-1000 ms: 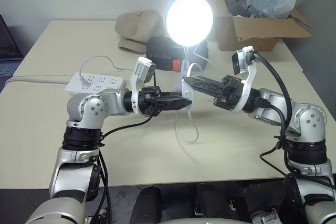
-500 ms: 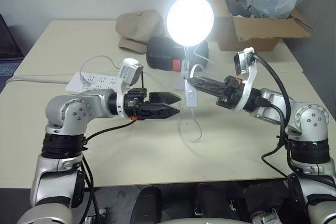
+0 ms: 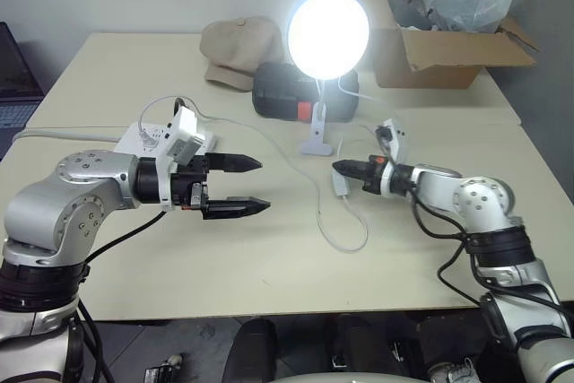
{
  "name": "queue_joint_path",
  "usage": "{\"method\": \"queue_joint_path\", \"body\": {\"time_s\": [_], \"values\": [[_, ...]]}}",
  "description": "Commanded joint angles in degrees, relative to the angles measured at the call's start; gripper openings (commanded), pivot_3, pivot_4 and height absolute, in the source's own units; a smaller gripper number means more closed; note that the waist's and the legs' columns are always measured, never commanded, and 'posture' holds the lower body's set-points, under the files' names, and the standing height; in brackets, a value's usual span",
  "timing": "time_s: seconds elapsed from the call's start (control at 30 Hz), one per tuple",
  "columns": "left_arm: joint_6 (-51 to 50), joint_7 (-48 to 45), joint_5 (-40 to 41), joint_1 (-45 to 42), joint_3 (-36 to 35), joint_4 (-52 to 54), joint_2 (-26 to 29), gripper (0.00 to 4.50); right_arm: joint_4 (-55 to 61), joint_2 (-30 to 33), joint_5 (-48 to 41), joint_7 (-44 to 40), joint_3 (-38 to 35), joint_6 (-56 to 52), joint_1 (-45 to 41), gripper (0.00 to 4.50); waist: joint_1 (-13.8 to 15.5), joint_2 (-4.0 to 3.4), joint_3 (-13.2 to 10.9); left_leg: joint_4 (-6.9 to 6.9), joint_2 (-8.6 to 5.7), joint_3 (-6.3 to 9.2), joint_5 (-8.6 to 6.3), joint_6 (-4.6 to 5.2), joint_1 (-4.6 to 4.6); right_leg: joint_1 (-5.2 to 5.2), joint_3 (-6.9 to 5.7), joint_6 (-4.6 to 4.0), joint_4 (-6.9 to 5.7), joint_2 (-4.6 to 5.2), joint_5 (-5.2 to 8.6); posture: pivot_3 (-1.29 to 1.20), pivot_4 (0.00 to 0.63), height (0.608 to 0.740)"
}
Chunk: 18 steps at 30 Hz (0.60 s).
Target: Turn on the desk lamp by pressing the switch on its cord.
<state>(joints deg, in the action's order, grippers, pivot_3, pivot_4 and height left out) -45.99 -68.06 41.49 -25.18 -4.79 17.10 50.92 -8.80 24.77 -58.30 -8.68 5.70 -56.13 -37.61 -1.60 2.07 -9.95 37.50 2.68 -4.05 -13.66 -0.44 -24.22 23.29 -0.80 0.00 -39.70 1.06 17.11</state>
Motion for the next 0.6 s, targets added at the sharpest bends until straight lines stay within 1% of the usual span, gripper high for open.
{"method": "queue_joint_path", "body": {"time_s": [0.03, 0.07, 0.13, 0.2, 0.3, 0.33, 0.37, 0.43, 0.47, 0.5, 0.6], "values": [[1.0, 0.5, 0.4, 0.0, -1.2, 2.6, 0.8, 4.5, -3.7, -1.6, 7.3, -0.8, 0.0, 2.0, -1.4, 0.37, 0.1, 0.0, 0.0, 0.0, 0.0, 0.01, 0.0, 0.0, -0.03, 0.0, -0.02, 0.0, 0.02, 0.0, 0.0, 0.0, 0.15, 0.74], [1.2, 0.5, 0.3, 0.3, -1.1, 2.7, 0.9, 4.5, -4.4, -2.2, 8.5, -0.6, -0.4, 2.3, -1.6, 0.93, 0.1, 0.0, 0.0, 0.0, 0.0, 0.0, 0.0, 0.0, -0.03, 0.0, -0.02, -0.04, 0.04, 0.0, -0.02, 0.0, 0.15, 0.74], [1.2, 0.6, 0.3, 0.8, -1.1, 3.1, 0.9, 4.5, -5.0, -2.9, 10.4, -0.6, -1.7, 2.5, -1.8, 1.17, 0.0, 0.0, 0.0, -0.01, 0.01, 0.01, 0.0, 0.0, -0.02, 0.0, -0.01, -0.05, 0.03, 0.0, -0.03, 0.0, 0.15, 0.74], [1.2, 0.8, 0.4, 1.0, -1.1, 3.4, 0.9, 4.5, -5.2, -3.4, 12.0, -1.1, -2.8, 2.3, -1.9, 1.73, 0.0, 0.0, 0.0, -0.01, 0.0, 0.01, 0.0, 0.0, -0.02, 0.0, -0.02, -0.04, 0.03, 0.0, -0.04, 0.0, 0.15, 0.74], [0.8, 1.1, 0.8, 1.4, -0.7, 3.8, 0.6, 4.5, -1.2, -2.9, 10.8, -4.0, -5.0, -0.1, -0.8, 2.48, 0.0, -0.01, 0.0, -0.01, 0.01, 0.01, 0.0, 0.0, -0.02, 0.0, -0.02, -0.04, 0.03, 0.0, -0.04, 0.0, 0.15, 0.74], [0.8, 1.1, 0.8, 1.5, -0.6, 3.9, 0.6, 4.5, 0.8, -2.6, 10.5, -4.7, -5.5, -0.9, -0.2, 2.62, 0.0, -0.01, 0.0, -0.02, 0.01, 0.01, 0.0, 0.0, -0.02, 0.0, -0.02, -0.04, 0.03, 0.0, -0.04, 0.0, 0.15, 0.74], [1.0, 1.5, 0.6, 1.5, -0.6, 3.7, 0.4, 4.5, 2.3, -2.6, 10.2, -5.2, -6.1, -1.6, 0.4, 2.96, 0.0, -0.01, 0.0, -0.04, 0.01, 0.01, 0.0, 0.0, -0.02, 0.0, -0.02, -0.04, 0.04, 0.0, -0.04, 0.0, 0.15, 0.74], [1.3, 2.2, 0.2, 1.3, -0.7, 3.4, 0.1, 4.5, 4.8, -2.4, 9.9, -5.8, -7.3, -2.7, 1.3, 3.31, 0.0, -0.01, 0.0, -0.1, 0.01, 0.0, 0.0, 0.0, -0.02, 0.0, -0.02, -0.04, 0.06, 0.0, -0.04, 0.0, 0.15, 0.74], [1.4, 2.8, -0.1, 1.1, -0.9, 3.0, -0.1, 4.5, 6.6, -2.0, 9.6, -6.3, -7.9, -3.4, 1.9, 3.59, 0.0, -0.01, 0.0, -0.13, 0.01, 0.0, 0.0, -0.01, -0.01, 0.0, -0.02, -0.04, 0.07, 0.0, -0.04, 0.0, 0.15, 0.74], [1.5, 3.6, -0.4, 0.8, -1.2, 2.6, -0.4, 4.5, 9.2, -1.1, 9.3, -7.3, -8.1, -3.9, 2.6, 3.77, 0.0, -0.01, 0.0, -0.15, 0.01, 0.0, 0.0, -0.01, -0.01, 0.01, -0.02, -0.05, 0.07, 0.0, -0.04, 0.0, 0.15, 0.74], [2.8, 6.7, -3.0, 0.5, -1.4, 1.5, -0.6, 4.5, 18.3, 4.1, 9.1, -12.7, -7.7, -4.3, 5.3, 4.42, 0.1, -0.02, 0.0, -0.23, -0.01, 0.01, 0.01, -0.01, 0.0, 0.01, -0.03, -0.04, 0.11, 0.0, -0.04, 0.0, 0.15, 0.74]]}}
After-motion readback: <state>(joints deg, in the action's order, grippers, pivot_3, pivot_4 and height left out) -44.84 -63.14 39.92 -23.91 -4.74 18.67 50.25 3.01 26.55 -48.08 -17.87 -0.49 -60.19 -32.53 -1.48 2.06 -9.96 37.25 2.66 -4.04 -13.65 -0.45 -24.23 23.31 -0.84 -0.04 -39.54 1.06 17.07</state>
